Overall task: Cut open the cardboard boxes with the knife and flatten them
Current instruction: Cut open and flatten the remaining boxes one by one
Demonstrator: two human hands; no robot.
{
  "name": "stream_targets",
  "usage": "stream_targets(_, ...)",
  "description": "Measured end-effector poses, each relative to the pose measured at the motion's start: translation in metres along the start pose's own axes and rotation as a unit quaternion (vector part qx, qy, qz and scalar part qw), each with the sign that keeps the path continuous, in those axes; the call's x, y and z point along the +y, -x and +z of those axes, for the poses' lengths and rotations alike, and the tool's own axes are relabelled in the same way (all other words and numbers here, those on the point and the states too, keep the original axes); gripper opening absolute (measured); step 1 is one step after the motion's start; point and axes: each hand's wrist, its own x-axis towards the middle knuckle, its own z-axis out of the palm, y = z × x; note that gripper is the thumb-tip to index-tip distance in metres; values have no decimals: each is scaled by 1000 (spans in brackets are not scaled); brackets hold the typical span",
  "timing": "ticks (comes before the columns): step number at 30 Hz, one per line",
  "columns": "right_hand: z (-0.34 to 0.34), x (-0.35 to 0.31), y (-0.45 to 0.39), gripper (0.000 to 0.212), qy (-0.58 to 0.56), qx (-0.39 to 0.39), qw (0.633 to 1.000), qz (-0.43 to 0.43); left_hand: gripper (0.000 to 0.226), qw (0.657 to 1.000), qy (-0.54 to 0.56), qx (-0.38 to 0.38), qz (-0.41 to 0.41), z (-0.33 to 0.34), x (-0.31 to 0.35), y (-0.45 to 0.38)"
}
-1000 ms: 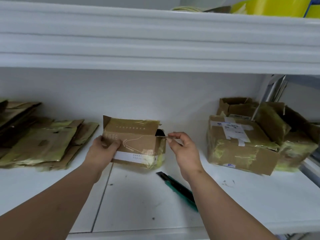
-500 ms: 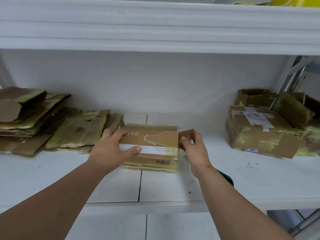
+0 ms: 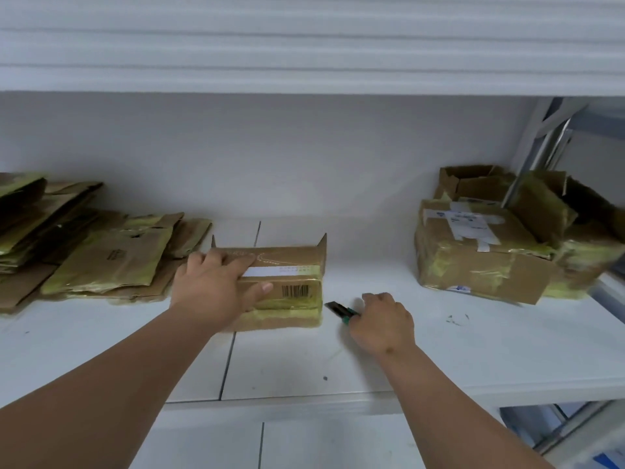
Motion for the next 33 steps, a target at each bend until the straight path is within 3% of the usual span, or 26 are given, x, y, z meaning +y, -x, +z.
stream_targets(3, 3, 11, -4, 32, 35, -38, 998, -32, 76, 998, -19, 43, 34, 1, 27, -8)
stream_targets(13, -2, 38, -17, 21, -82, -46, 995, -25, 77, 998, -11, -7, 61, 1, 49, -27)
stream_targets(17, -1, 40, -18, 29, -112, -69, 990, -54, 87, 998, -1, -12, 60, 4, 55, -28)
stream_targets(20, -6, 38, -16, 29, -170, -30, 982, -78, 80, 998, 0, -6, 61, 3, 54, -30)
stream_targets(25, -14, 30, -18, 24, -265, 24, 955, -128, 88, 996, 19, 25, 78, -1, 47, -43)
stream_targets(33, -13, 19, -20, 24, -277, 80, 943, -166, 86, 993, 57, 12, 98, -5, 45, -56)
